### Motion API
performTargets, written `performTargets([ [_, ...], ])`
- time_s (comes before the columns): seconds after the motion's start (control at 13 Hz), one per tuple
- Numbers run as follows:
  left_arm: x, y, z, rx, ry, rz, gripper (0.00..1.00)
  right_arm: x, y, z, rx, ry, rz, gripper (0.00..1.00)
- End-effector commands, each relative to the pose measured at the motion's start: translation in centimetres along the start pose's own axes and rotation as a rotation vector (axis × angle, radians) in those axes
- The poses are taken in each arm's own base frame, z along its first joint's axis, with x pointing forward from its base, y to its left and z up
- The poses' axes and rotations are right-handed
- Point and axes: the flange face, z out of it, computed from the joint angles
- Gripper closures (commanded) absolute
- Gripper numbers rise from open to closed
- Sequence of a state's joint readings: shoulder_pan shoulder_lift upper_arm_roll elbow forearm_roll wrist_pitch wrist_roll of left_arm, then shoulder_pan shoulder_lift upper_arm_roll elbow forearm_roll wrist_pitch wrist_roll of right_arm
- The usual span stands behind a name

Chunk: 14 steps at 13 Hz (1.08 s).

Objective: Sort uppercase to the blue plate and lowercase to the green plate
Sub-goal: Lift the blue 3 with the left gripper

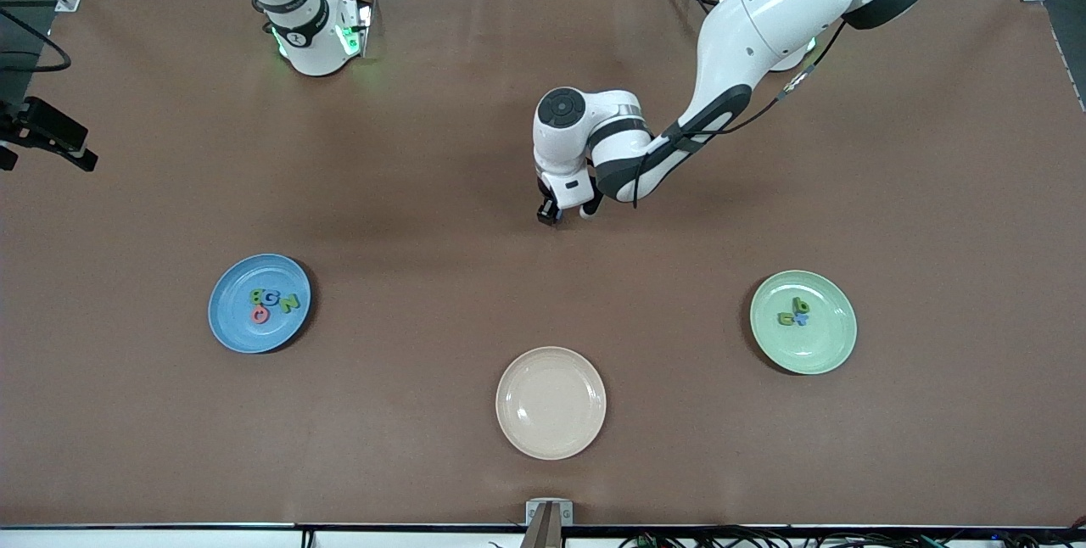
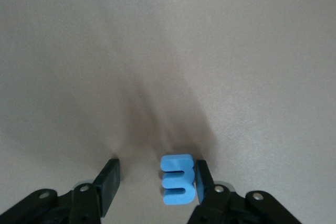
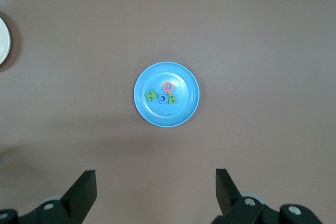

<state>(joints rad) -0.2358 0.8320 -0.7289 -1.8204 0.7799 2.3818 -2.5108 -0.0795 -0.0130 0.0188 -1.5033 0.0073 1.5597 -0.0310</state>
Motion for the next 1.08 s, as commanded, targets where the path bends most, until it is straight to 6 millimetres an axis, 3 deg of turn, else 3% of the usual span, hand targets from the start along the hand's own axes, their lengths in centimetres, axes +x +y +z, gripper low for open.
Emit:
performTargets([
  [0.0, -0.3, -0.3, 0.0, -0.032, -0.005, -0.004, 0.37, -0.2, -0.2, -0.4, 0.008, 0.003, 0.002, 0.0],
  [0.08, -0.3, -0.3, 0.0, -0.036, -0.002, 0.001, 0.42, -0.2, -0.3, -0.4, 0.008, 0.003, 0.001, 0.0],
  [0.31, -0.2, -0.5, 0.6, -0.042, 0.009, 0.035, 0.71, -0.2, -0.3, -0.4, 0.008, 0.006, 0.001, 0.0],
  [0.54, 1.3, 0.3, 0.4, -0.049, 0.035, 0.035, 0.94, -0.2, -0.3, -0.4, 0.008, 0.004, 0.001, 0.0],
  [0.69, 2.6, 1.1, -1.1, -0.048, 0.095, 0.08, 0.99, -0.2, -0.6, -0.4, 0.008, 0.006, -0.004, 0.0],
  [1.0, 7.8, 3.5, -3.8, -0.016, 0.14, 0.201, 0.99, -0.2, -0.9, -0.5, 0.007, 0.009, -0.01, 0.0],
])
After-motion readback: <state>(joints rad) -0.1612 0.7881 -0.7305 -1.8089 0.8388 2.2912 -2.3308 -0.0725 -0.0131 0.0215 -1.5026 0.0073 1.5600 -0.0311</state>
